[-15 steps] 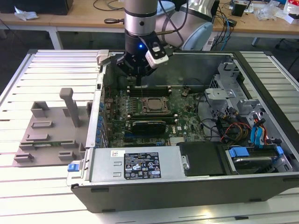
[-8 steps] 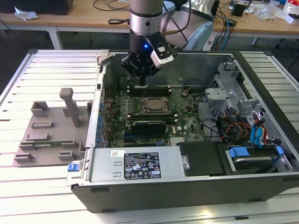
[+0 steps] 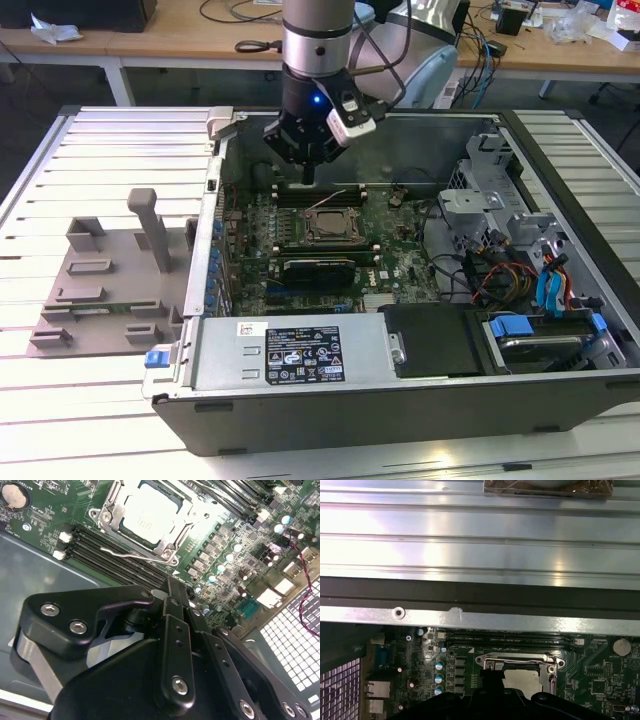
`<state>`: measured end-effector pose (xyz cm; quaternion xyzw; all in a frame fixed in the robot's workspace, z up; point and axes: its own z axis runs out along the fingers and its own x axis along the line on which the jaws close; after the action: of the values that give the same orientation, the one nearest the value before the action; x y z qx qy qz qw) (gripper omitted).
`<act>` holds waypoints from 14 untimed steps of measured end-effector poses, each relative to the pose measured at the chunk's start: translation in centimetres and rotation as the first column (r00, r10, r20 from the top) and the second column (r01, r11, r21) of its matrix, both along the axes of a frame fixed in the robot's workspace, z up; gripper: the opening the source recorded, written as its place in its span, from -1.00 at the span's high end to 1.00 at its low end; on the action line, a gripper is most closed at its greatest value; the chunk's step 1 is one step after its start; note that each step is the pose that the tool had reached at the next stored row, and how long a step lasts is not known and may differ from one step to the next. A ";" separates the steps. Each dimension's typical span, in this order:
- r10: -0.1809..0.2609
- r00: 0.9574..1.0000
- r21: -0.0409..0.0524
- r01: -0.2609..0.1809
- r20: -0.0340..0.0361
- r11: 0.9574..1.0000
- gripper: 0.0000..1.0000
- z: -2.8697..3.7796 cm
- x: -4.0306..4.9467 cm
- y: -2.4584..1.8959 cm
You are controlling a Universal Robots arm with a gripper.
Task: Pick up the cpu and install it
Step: 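Install the first cpu locking lever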
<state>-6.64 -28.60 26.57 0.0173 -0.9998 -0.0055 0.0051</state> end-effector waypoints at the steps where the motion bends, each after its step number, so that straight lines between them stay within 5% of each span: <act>1: 0.000 1.000 0.000 0.000 0.000 1.000 0.79 -0.04 0.01 0.00; 14: 0.000 1.000 0.000 0.000 0.000 1.000 0.79 -0.16 0.01 0.00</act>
<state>-6.63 -28.60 26.42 0.0174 -0.9998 -0.0055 0.0051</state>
